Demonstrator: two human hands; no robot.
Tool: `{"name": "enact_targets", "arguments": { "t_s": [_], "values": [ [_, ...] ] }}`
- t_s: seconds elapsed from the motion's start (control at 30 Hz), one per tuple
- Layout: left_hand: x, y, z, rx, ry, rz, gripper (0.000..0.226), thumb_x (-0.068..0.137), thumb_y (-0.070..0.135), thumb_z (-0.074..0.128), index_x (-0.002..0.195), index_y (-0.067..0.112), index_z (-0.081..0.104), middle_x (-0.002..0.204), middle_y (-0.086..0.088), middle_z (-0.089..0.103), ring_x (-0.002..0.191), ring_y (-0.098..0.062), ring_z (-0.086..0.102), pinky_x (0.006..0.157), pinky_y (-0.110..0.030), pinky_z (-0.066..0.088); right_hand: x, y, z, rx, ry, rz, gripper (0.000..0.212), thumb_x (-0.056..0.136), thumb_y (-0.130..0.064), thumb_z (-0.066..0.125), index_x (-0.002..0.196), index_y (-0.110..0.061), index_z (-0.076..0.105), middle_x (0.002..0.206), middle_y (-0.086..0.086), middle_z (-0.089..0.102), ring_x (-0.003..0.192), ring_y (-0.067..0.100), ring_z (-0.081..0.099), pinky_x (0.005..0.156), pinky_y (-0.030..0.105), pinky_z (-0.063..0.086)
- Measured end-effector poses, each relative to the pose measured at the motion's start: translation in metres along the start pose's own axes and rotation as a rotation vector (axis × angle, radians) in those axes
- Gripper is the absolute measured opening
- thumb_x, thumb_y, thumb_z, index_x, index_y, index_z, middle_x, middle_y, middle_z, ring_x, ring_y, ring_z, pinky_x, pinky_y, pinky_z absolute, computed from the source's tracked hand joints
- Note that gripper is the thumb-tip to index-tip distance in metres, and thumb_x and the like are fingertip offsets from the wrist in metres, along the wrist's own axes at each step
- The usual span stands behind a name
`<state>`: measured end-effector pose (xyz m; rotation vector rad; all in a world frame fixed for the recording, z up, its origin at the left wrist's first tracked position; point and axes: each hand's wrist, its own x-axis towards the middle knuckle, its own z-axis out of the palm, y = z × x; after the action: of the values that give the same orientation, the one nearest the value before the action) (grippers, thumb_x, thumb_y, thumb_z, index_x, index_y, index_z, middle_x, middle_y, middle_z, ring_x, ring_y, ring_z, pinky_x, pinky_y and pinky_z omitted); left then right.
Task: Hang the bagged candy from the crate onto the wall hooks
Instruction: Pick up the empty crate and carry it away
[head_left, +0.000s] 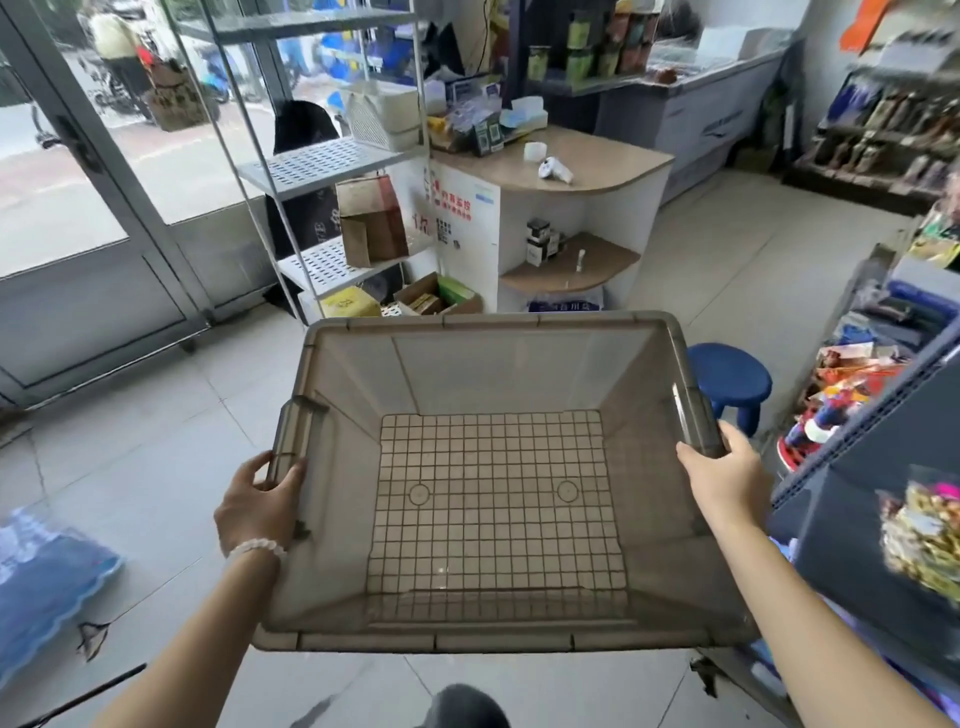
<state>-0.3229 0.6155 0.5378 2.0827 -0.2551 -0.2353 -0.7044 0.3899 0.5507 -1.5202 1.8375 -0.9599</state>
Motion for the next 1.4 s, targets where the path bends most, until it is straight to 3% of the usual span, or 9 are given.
{"name": "enact_targets", "arguments": {
  "t_s": [0.43, 0.57, 0.77, 0.87, 1.0, 1.07, 1.17, 1.4],
  "values": [
    [0.096, 0.063, 0.180, 0.038, -0.034, -0.086, 0.043, 0.076, 0.043, 0.068, 0.115, 0.026, 0.061, 0.099, -0.006, 0.069, 0.102, -0.028, 0.060, 0.091, -0.037, 0.043, 0.193, -0.030, 0.078, -0.078, -0.048, 0.017, 0.030, 0.082, -0.026, 0.064, 0.110, -0.019, 0.058, 0.089, 0.005, 0.062, 0.080, 0.028, 0.054, 0.064, 0.032, 0.041],
    [0.126, 0.091, 0.235, 0.045, -0.030, -0.136, 0.043, 0.076, 0.043, 0.068, 0.115, 0.026, 0.060, 0.100, -0.006, 0.069, 0.104, -0.028, 0.059, 0.092, -0.038, 0.043, 0.268, -0.054, 0.105, -0.172, -0.074, 0.009, 0.046, 0.081, -0.034, 0.063, 0.124, -0.021, 0.052, 0.101, 0.008, 0.066, 0.090, 0.032, 0.060, 0.063, 0.032, 0.046],
    [0.165, 0.123, 0.288, 0.097, -0.017, -0.140, 0.041, 0.078, 0.041, 0.067, 0.116, 0.025, 0.060, 0.103, -0.010, 0.068, 0.105, -0.032, 0.058, 0.092, -0.039, 0.043, 0.343, -0.077, 0.144, -0.206, -0.108, 0.001, 0.048, 0.080, -0.035, 0.064, 0.124, -0.021, 0.051, 0.106, 0.008, 0.066, 0.093, 0.029, 0.060, 0.075, 0.040, 0.052],
    [0.181, 0.128, 0.302, 0.116, 0.014, -0.165, 0.041, 0.078, 0.040, 0.066, 0.116, 0.026, 0.059, 0.105, -0.009, 0.068, 0.105, -0.032, 0.058, 0.092, -0.040, 0.043, 0.373, -0.089, 0.170, -0.206, -0.139, -0.016, 0.048, 0.081, -0.032, 0.063, 0.127, -0.021, 0.050, 0.104, 0.007, 0.066, 0.088, 0.026, 0.058, 0.068, 0.035, 0.049],
    [0.198, 0.125, 0.314, 0.132, 0.077, -0.270, 0.040, 0.079, 0.036, 0.066, 0.117, 0.026, 0.058, 0.107, -0.011, 0.067, 0.106, -0.033, 0.056, 0.091, -0.041, 0.042, 0.408, -0.105, 0.221, -0.218, -0.232, -0.017, 0.049, 0.082, -0.031, 0.062, 0.128, -0.024, 0.049, 0.104, 0.006, 0.066, 0.080, 0.025, 0.055, 0.061, 0.030, 0.044],
    [0.207, 0.122, 0.321, 0.114, 0.095, -0.331, 0.039, 0.078, 0.034, 0.066, 0.116, 0.026, 0.057, 0.108, -0.011, 0.066, 0.106, -0.033, 0.057, 0.090, -0.040, 0.042, 0.424, -0.111, 0.251, -0.228, -0.281, -0.013, 0.047, 0.080, -0.032, 0.063, 0.125, -0.027, 0.051, 0.105, 0.006, 0.067, 0.086, 0.030, 0.060, 0.068, 0.036, 0.052],
    [0.224, 0.116, 0.337, 0.132, 0.138, -0.409, 0.037, 0.077, 0.034, 0.066, 0.113, 0.028, 0.057, 0.108, -0.009, 0.066, 0.102, -0.033, 0.058, 0.088, -0.039, 0.044, 0.455, -0.121, 0.304, -0.254, -0.373, -0.022, 0.049, 0.080, -0.032, 0.064, 0.127, -0.027, 0.050, 0.112, 0.008, 0.065, 0.100, 0.034, 0.059, 0.078, 0.039, 0.050],
    [0.245, 0.112, 0.378, 0.239, 0.256, -0.629, 0.048, 0.065, 0.057, 0.060, 0.109, 0.039, 0.053, 0.096, -0.001, 0.069, 0.085, -0.032, 0.065, 0.082, -0.044, 0.052, 0.529, -0.145, 0.419, -0.337, -0.600, -0.052, 0.052, 0.080, -0.035, 0.064, 0.129, -0.028, 0.046, 0.122, 0.008, 0.059, 0.107, 0.033, 0.055, 0.078, 0.040, 0.050]
  ]
}}
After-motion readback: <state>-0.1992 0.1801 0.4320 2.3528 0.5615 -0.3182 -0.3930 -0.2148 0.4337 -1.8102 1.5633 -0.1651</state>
